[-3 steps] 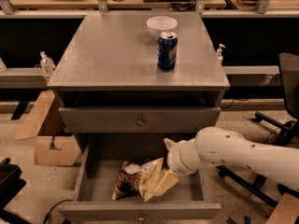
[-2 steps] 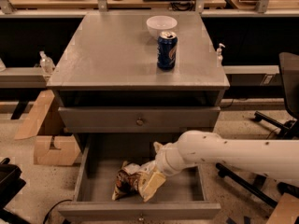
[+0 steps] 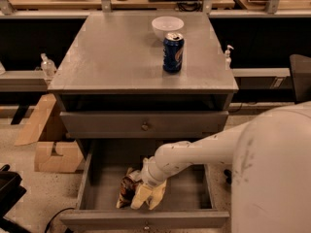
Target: Pick brown chip bag from middle drawer and place on counter
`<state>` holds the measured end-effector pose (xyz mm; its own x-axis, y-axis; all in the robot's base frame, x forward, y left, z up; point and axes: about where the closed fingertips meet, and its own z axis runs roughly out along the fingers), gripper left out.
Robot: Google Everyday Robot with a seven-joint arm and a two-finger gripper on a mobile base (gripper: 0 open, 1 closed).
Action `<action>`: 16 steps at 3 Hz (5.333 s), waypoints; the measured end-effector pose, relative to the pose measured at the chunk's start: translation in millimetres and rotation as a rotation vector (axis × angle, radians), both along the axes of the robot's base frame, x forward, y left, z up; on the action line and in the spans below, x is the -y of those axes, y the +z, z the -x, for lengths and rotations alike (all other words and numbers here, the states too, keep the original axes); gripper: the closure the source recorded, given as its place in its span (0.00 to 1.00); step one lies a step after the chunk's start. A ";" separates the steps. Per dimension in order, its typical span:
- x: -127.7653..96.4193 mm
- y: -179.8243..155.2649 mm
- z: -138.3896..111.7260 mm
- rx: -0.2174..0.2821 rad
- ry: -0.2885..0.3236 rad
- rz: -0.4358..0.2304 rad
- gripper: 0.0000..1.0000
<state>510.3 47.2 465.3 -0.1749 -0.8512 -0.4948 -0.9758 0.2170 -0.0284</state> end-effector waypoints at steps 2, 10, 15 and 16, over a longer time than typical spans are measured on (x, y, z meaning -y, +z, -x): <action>5.0 -57.1 1.7 0.015 0.100 0.222 0.50; 37.2 213.2 49.3 0.207 0.134 0.024 1.00; 70.6 417.0 13.3 0.229 0.071 0.044 1.00; 48.2 480.4 -18.2 0.271 0.014 0.066 1.00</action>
Offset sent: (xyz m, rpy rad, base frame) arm -0.0094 -0.0052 -0.0882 -0.3436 -0.0155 0.1648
